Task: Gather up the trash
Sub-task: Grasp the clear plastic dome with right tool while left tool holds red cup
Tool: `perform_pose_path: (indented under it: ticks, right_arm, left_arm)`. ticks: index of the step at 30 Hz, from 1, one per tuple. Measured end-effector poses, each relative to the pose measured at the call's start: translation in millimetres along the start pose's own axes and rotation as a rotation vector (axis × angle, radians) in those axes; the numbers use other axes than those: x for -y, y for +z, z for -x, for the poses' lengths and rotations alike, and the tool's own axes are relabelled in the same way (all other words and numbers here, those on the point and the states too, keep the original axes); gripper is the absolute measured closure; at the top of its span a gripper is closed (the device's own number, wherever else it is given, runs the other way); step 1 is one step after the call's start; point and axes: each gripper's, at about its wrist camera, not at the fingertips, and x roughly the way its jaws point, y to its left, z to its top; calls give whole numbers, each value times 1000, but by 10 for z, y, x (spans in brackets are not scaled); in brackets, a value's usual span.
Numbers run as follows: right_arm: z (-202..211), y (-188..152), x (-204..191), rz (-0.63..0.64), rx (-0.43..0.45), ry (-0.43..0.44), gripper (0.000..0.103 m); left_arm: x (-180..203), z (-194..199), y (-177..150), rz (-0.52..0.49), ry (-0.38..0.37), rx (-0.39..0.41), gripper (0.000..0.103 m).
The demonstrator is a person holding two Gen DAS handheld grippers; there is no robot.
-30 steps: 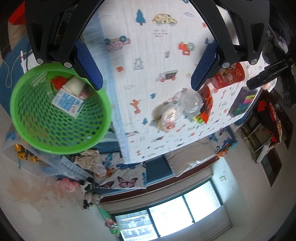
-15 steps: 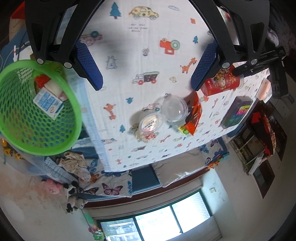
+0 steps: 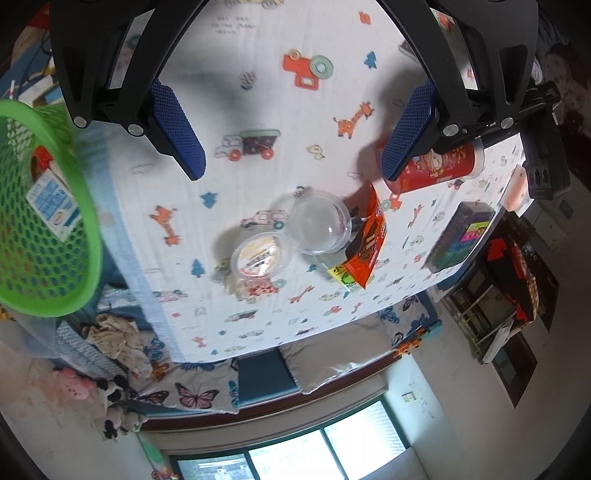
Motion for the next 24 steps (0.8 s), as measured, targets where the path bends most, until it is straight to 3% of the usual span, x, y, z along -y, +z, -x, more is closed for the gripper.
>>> perform_pose_path:
  ticks: [12,16,24]
  right_arm:
    - [-421,111,-152,67,-61,24,15]
    - [-581,133,-155,73,-85,27,19]
    - [-875,180,-171,77,-125,32,25]
  left_arm:
    - [-11,34,56,2,-57,0,92]
    - [-3,79,78,-9,-61,3,98]
    - [-38,168,119,-14,-58,14,98]
